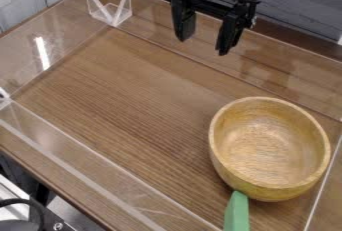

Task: Put the green block in the brown bowl

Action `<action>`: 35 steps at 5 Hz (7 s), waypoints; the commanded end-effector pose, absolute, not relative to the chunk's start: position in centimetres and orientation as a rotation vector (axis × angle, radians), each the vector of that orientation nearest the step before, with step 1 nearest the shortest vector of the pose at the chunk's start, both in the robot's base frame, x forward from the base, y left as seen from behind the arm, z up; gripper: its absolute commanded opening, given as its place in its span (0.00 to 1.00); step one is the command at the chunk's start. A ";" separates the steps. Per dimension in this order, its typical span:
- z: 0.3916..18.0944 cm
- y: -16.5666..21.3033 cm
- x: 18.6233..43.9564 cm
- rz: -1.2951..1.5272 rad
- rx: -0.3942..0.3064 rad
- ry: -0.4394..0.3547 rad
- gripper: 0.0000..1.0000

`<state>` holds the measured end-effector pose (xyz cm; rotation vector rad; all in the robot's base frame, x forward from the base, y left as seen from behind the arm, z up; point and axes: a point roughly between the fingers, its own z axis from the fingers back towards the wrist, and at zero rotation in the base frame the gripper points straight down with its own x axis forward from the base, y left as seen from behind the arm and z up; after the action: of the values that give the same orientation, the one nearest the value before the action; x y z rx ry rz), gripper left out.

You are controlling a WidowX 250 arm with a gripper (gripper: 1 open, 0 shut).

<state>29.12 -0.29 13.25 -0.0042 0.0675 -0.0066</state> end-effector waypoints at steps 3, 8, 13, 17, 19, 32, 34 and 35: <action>10.4 -9.9 20.3 -0.059 -0.024 0.071 1.00; 4.2 -12.6 19.1 -0.024 -0.063 0.014 0.00; 5.1 -12.1 19.3 0.018 -0.087 0.021 0.00; 4.4 -11.7 19.8 0.049 -0.101 0.037 0.00; 4.4 -11.5 20.0 0.058 -0.108 0.044 0.00; 17.0 -12.1 22.4 0.229 -0.187 -0.260 0.00; 16.5 -11.7 22.6 0.240 -0.198 -0.304 0.00; 16.3 -11.7 22.5 0.235 -0.204 -0.325 0.00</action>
<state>22.31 -11.65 15.18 -0.1802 -0.2849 0.2372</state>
